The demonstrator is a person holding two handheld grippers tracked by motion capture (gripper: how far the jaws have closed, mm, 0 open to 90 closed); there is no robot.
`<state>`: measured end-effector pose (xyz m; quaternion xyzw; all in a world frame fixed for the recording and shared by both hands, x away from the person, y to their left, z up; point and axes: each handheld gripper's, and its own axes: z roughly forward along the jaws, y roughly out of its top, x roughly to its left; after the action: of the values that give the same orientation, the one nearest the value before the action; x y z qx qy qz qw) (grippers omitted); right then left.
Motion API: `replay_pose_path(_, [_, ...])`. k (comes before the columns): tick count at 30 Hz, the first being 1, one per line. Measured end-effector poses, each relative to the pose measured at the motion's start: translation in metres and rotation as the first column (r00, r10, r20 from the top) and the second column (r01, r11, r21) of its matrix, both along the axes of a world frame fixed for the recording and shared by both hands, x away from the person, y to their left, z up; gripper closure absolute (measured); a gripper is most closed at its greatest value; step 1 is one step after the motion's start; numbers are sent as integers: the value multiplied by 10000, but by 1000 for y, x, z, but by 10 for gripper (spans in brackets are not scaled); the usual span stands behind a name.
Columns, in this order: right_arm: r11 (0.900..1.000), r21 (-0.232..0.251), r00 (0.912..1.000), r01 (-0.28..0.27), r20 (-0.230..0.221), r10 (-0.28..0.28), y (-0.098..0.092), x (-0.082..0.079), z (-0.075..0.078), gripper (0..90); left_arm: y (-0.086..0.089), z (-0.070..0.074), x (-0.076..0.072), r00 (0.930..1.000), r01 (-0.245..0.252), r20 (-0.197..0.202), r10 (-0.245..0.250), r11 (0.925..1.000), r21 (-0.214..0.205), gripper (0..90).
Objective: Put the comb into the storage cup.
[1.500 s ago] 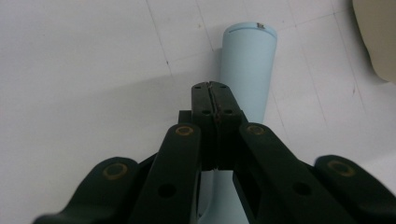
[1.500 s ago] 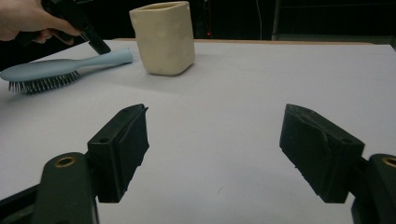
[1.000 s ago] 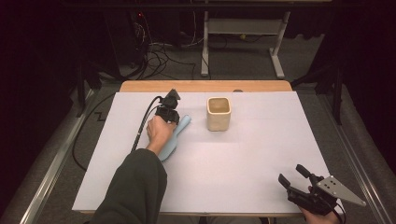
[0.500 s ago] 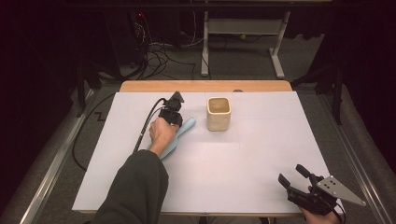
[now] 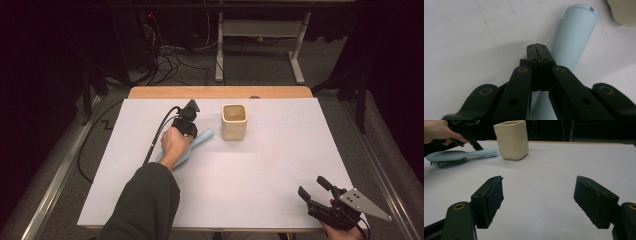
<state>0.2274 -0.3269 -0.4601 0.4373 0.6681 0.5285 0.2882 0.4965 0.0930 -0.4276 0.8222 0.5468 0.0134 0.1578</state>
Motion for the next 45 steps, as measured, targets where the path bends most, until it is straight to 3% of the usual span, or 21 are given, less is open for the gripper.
replay_pose_path(45, [10000, -64, 10000, 3, 47, -3, 1, -1, 0, 242, -12, 0, -17, 9972, 705, -228, -709, 9973, -207, 896])
